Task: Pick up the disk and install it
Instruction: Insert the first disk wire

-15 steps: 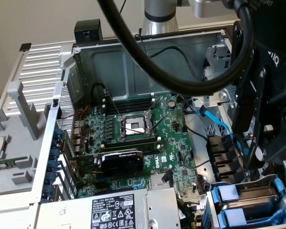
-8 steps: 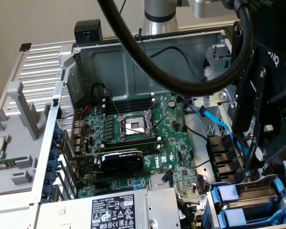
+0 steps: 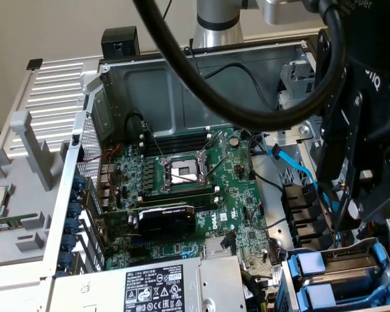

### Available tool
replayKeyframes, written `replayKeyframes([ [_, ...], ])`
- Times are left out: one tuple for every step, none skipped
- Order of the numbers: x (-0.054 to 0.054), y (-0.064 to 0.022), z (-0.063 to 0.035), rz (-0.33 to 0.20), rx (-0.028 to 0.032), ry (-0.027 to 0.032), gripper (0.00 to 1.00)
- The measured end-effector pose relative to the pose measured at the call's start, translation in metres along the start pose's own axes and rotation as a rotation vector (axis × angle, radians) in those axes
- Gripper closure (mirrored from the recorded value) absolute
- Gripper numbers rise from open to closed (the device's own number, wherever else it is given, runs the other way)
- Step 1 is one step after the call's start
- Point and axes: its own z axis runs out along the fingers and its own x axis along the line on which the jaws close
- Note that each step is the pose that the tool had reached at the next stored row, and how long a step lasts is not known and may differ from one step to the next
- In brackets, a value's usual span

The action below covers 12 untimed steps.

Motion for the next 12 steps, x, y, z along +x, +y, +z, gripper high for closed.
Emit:
replayKeyframes([
  [-0.0004, -0.0003, 0.0, 0.0, 0.0, -0.0001, 0.49],
  [-0.0009, -0.001, 0.0, 0.001, 0.0002, 0.0, 0.49],
  [-0.0017, -0.0019, 0.0, 0.002, 0.0006, 0.0, 0.49],
  [-0.0023, -0.0029, 0.0, 0.004, 0.0009, 0.0, 0.49],
  [-0.0029, -0.0038, 0.0001, 0.005, 0.0014, 0.0, 0.49],
  [-0.0034, -0.0043, 0.0, 0.008, 0.002, 0.0, 0.49],
  [-0.0038, -0.0046, 0.0, 0.012, 0.003, 0.0002, 0.49],
  [-0.0041, -0.0048, 0.0001, 0.017, 0.0043, 0.0, 0.49],
  [-0.0042, -0.0049, 0.0001, 0.024, 0.0059, 0.0002, 0.49],
  [-0.0044, -0.005, 0.0, 0.03, 0.0081, 0.0003, 0.47],
  [-0.0047, -0.005, 0.0, 0.036, 0.0111, 0.0004, 0.47],
  [-0.0048, -0.005, -0.0001, 0.042, 0.015, 0.0004, 0.47],
])
